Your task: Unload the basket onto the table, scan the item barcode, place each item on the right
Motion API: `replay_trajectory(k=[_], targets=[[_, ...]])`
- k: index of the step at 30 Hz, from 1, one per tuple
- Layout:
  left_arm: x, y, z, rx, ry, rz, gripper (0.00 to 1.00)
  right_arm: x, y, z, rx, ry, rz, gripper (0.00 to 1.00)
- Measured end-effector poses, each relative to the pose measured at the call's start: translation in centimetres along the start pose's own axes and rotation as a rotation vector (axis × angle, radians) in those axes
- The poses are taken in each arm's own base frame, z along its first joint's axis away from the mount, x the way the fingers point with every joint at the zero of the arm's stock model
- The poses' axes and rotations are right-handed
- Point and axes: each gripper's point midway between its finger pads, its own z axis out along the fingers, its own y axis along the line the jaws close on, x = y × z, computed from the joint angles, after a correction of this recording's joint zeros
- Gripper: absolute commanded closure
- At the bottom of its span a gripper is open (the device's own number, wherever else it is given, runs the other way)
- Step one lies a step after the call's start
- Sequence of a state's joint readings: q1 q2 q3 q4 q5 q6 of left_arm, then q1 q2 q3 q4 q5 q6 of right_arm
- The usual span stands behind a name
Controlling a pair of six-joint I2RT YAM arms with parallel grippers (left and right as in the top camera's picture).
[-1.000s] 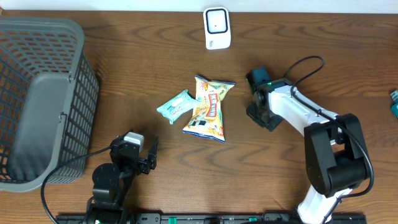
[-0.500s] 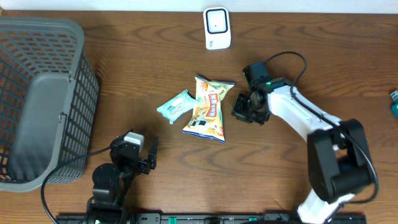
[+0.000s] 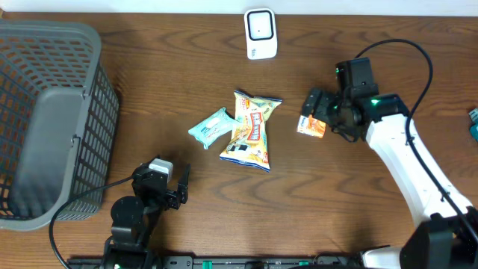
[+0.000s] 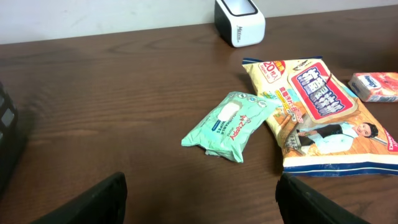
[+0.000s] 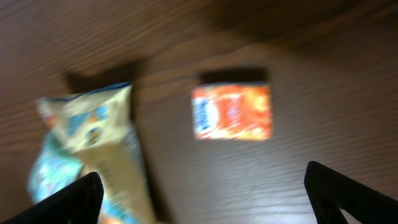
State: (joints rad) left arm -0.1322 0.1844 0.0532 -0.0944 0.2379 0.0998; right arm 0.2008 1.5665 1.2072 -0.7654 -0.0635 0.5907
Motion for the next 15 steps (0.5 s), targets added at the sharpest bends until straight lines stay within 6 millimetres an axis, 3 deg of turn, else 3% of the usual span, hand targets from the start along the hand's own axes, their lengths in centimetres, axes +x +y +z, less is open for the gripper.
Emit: replay_trajectory(k=[1, 2, 6, 12, 15], targets=[[0.0, 0.0, 0.0, 0.0, 0.0, 0.0, 0.23, -0.2, -0.7, 0.5, 0.021, 0.004, -0.016, 0.4], [0.0, 0.0, 0.0, 0.0, 0.0, 0.0, 0.23, -0.3, -1.2, 1.0, 0.037, 0.011, -0.026, 0.45], [0.0, 0.0, 0.0, 0.0, 0.0, 0.0, 0.23, -0.1, -2.6, 3.9, 0.092, 0.055, -0.063, 0.3], [0.0, 0.0, 0.0, 0.0, 0.0, 0.0, 0.23, 0.0, -3.0, 7.3, 0.107, 0.078, -0.098, 0.49], [0.0, 0.0, 0.0, 0.0, 0.0, 0.0, 0.23, 0.4, -3.5, 8.9, 0.125, 0.101, -0.099, 0.53]])
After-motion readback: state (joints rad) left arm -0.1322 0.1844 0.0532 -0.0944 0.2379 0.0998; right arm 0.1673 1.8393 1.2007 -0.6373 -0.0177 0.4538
